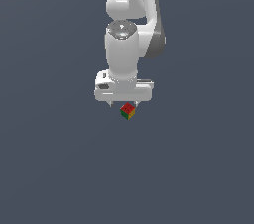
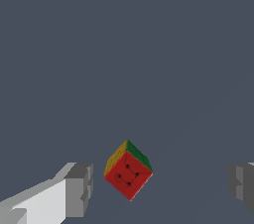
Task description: Pick up the object and move it to a goal position.
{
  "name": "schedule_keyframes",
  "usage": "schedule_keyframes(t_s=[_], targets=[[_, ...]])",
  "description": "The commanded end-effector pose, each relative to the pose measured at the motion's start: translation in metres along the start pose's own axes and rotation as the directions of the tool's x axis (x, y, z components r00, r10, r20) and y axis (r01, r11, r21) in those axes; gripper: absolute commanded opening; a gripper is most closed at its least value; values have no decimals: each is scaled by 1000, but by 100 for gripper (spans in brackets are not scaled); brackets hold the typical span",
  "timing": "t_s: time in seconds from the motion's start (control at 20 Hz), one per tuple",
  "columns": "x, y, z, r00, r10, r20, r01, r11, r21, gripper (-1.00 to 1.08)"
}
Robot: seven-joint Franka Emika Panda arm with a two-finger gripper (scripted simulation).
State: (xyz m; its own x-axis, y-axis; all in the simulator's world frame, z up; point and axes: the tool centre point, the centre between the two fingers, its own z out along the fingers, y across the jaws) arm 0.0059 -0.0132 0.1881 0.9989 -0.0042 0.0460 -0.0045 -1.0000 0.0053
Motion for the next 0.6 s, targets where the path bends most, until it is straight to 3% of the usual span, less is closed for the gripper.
schedule_keyframes(t_s=[0.0,0.55], targets=[[0,0,0,1000,0,0,0,1000,0,100],[-5,5,1,1000,21,16,-22,999,29,100]])
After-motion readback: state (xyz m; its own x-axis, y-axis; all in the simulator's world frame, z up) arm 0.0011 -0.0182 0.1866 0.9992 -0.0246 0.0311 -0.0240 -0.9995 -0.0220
